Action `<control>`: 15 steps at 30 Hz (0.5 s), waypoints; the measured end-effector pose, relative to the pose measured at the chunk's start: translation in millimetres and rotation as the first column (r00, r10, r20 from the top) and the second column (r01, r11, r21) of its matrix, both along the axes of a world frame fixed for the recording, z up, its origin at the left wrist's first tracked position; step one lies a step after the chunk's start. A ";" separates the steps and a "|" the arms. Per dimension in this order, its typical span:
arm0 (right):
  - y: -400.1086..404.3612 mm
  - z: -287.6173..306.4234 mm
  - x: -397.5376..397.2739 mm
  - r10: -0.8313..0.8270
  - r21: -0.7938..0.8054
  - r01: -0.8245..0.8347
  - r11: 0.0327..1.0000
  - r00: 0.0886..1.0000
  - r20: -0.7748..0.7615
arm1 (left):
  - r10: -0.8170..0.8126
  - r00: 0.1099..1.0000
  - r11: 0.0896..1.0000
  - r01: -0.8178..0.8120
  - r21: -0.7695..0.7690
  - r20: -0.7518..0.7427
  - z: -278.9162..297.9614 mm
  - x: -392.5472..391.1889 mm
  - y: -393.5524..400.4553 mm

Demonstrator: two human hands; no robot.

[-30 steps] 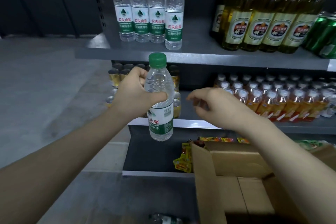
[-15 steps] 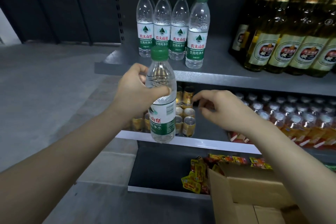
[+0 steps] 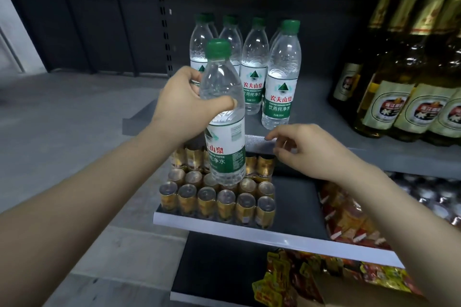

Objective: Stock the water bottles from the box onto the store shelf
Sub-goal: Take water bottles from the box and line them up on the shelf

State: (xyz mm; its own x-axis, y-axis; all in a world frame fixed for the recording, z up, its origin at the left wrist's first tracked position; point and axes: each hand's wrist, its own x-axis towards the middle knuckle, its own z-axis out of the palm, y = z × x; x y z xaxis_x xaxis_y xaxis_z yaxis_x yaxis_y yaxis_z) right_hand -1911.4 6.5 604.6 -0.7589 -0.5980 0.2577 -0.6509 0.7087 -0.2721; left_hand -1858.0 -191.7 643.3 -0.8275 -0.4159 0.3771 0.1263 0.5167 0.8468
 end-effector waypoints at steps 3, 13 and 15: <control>-1.0 5.3 -12.2 0.005 -0.006 -0.005 1.000 1.000 -0.004 | 0.004 1.000 0.999 -0.004 -0.032 -0.024 11.6 -15.4 -2.8; -13.6 11.0 -41.3 -0.031 -0.069 0.030 0.997 1.000 -0.006 | -0.028 0.998 0.999 0.025 -0.049 -0.063 35.8 -67.1 -16.9; -17.7 12.6 -45.6 -0.054 -0.081 0.053 0.995 0.999 0.000 | -0.044 0.997 0.998 0.041 -0.055 -0.060 38.4 -76.9 -20.1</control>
